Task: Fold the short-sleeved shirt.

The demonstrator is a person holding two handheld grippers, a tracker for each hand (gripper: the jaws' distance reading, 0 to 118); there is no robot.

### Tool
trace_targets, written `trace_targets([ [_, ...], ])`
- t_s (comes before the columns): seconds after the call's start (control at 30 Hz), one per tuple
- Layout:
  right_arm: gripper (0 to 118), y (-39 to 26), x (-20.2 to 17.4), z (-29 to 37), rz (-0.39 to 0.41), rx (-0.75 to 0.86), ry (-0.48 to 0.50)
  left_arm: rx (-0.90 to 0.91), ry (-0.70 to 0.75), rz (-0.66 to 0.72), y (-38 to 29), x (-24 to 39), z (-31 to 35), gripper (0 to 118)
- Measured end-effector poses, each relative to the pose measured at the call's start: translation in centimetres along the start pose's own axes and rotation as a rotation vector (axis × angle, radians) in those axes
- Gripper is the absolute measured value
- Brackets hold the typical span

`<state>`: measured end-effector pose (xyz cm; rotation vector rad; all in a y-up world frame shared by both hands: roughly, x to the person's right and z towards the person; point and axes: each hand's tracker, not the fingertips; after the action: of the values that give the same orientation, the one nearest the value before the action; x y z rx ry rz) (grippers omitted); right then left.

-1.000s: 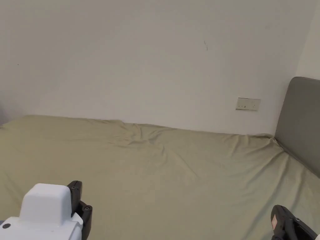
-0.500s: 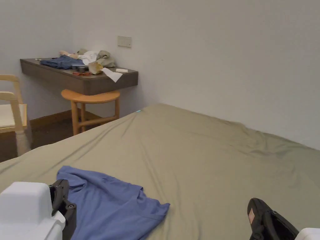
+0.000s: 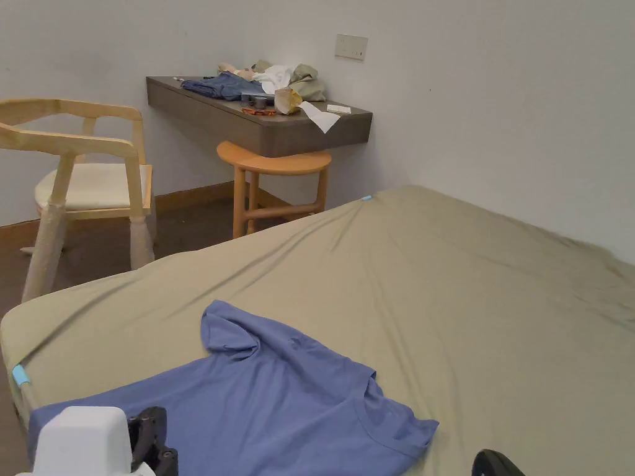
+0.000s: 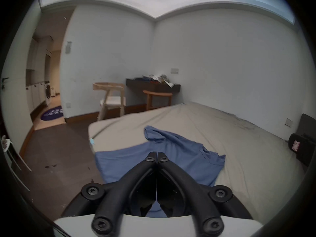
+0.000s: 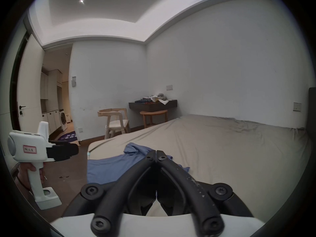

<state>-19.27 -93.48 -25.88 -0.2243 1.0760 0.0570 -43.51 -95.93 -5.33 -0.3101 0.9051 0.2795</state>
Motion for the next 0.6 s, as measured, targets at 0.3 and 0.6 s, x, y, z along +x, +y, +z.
trace_targets([
  [0.3, 1, -2.7, 3.6, -0.3, 0.016, -0.148, -0.142, -0.35, -0.252, 0.066, -2.8, 1.5, -14.8, 43],
  [0.6, 1, -4.7, 4.7, 0.2, 0.027, -0.262, -0.185, -0.383, -0.175, -0.004, -6.1, 5.0, -24.2, 113],
])
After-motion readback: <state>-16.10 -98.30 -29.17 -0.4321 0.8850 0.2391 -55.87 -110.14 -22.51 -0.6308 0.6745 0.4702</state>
